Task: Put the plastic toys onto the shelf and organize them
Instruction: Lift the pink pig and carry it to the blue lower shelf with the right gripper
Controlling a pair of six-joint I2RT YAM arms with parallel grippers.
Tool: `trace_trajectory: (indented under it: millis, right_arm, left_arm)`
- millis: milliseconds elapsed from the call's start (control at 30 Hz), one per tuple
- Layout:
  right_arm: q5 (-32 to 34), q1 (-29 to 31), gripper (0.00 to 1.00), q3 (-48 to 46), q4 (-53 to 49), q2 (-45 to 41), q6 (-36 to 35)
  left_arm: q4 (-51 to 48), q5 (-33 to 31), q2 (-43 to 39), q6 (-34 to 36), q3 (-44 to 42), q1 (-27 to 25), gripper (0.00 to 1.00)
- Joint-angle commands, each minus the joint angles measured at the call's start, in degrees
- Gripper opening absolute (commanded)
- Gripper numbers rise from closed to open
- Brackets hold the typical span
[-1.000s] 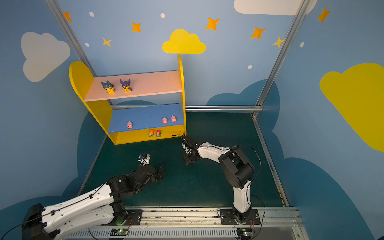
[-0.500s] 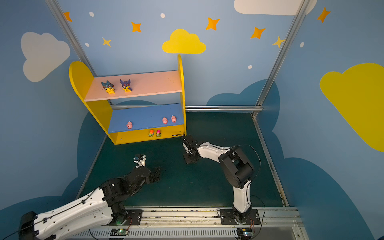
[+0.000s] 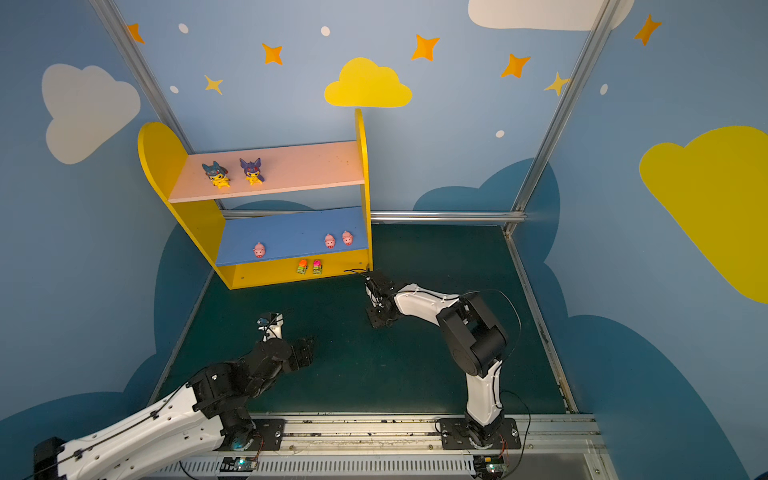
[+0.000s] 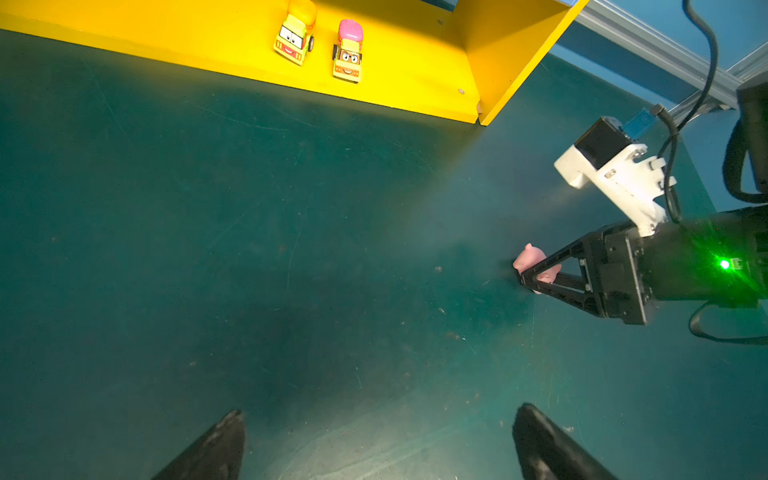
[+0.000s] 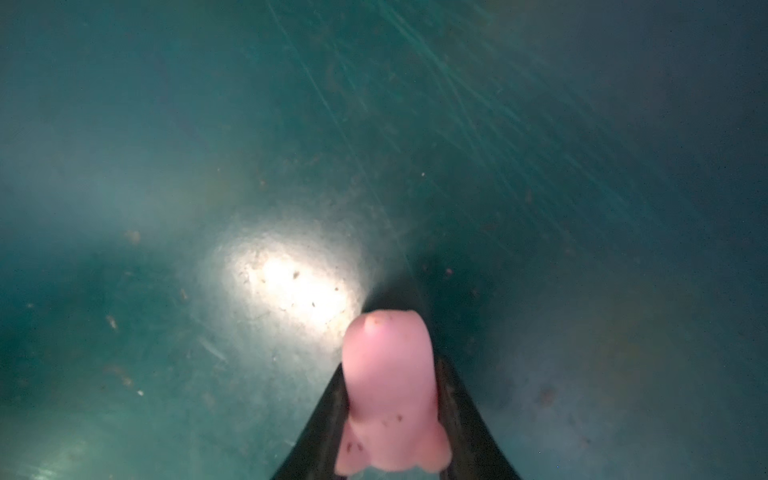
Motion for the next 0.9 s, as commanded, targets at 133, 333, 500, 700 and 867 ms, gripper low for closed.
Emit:
trace_trajectory:
  millis: [133, 333, 500, 700, 867]
  right_arm:
    - [0.66, 1.4, 0.29, 3.39, -3.49, 1.2, 0.99]
    - [1.23, 2.99, 0.27, 7.75, -6.31, 1.21, 1.46]
    - [2.77, 4.71, 0.27, 15.11, -9.84, 1.9, 1.85]
    - [3.77, 5.47, 0.27, 27.44, -13.02, 5.63, 2.67]
    - [3.27, 5.99, 0.27, 40.9, -15.91, 11.59, 2.46]
  left_arm:
    - [-2.55, -1.23, -1.86, -0.05, -0.63, 0.3, 1.0]
    - [-3.83, -1.91, -4.16, -1.38, -1.54, 0.4, 1.0]
    - [-6.18, -3.71, -7.55, -3.21, -2.31, 0.4, 1.0]
    - [-8.03, -5.62, -9.83, -3.38, -1.6, 0.9, 1.0]
    - [-7.23, -4.54, -8.62, -4.41, -2.48, 2.94, 1.0]
